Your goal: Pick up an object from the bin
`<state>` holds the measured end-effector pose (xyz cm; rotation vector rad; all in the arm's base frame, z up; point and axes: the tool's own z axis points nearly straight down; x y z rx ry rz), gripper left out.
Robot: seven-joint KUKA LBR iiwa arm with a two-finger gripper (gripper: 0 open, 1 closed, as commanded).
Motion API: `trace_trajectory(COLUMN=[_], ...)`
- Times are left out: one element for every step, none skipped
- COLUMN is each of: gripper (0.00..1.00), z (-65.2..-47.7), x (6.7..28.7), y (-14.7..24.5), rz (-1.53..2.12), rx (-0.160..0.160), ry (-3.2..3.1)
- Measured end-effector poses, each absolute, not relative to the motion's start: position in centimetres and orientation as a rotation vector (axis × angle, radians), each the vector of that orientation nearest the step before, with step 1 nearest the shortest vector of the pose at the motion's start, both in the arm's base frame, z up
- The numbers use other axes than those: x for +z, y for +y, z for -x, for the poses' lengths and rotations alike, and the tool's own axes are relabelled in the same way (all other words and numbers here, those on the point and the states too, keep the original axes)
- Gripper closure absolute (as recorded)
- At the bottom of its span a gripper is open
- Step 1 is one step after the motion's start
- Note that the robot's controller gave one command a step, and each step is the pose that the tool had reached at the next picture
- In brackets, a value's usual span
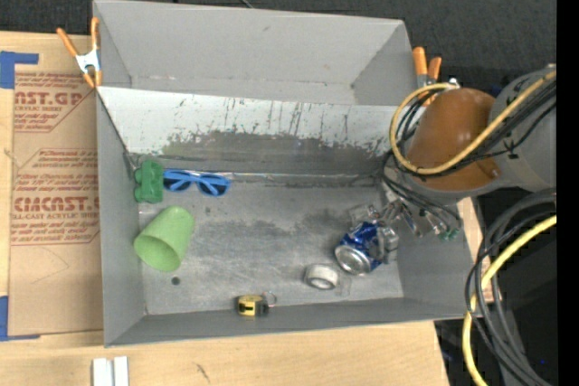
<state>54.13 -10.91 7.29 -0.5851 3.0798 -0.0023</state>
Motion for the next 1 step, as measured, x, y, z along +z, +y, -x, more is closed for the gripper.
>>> trace_trajectory(gripper=[1.00], z=[-56.03], x=[23.00], y=[-10.33], rz=[0.547], rx=[-0.006], ry=[3.082])
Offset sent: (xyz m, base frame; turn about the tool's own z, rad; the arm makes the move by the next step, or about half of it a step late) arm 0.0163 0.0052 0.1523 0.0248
